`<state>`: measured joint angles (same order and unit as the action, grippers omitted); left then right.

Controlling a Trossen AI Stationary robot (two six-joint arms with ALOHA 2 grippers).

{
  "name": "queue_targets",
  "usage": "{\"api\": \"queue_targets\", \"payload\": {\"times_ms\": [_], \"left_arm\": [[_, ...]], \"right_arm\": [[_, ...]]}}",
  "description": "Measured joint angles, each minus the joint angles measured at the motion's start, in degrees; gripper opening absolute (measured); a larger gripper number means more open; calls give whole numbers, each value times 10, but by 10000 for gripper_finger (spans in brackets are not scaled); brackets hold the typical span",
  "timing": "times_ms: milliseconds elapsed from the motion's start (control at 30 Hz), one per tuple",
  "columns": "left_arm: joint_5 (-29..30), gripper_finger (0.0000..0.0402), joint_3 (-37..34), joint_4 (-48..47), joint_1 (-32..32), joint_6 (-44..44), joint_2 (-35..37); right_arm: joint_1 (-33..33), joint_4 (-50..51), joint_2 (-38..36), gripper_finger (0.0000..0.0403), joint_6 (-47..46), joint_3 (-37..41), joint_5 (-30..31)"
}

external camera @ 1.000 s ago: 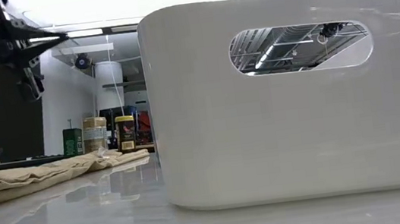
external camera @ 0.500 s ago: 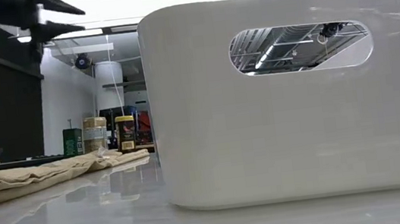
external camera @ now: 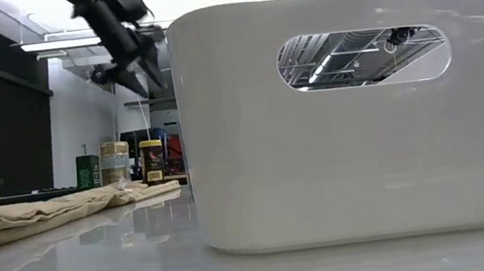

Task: Sort spices by type
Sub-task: Put the top yellow seasoning bottle into the transparent bin

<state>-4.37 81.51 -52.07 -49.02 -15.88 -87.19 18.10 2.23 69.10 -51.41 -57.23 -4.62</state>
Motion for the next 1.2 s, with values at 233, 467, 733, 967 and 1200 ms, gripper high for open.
{"api": "queue_targets", "payload": {"times_ms": [233, 467, 733, 967, 1200], "left_arm": [[51, 235, 142, -116, -14, 61, -170], [142, 234, 166, -154, -14, 76, -227], [125, 234, 166, -147, -16, 86, -236], [126, 238, 166, -141, -16, 95, -236], [126, 239, 166, -139, -16, 106, -236]], "right_arm": [[-14, 24, 0, 279, 20, 0, 0], [-21, 27, 0, 279, 27, 0, 0], [-21, 27, 0, 279, 35, 0, 1], [-21, 27, 0, 279, 35, 0, 1], [-21, 27, 0, 279, 35, 0, 2]]}}
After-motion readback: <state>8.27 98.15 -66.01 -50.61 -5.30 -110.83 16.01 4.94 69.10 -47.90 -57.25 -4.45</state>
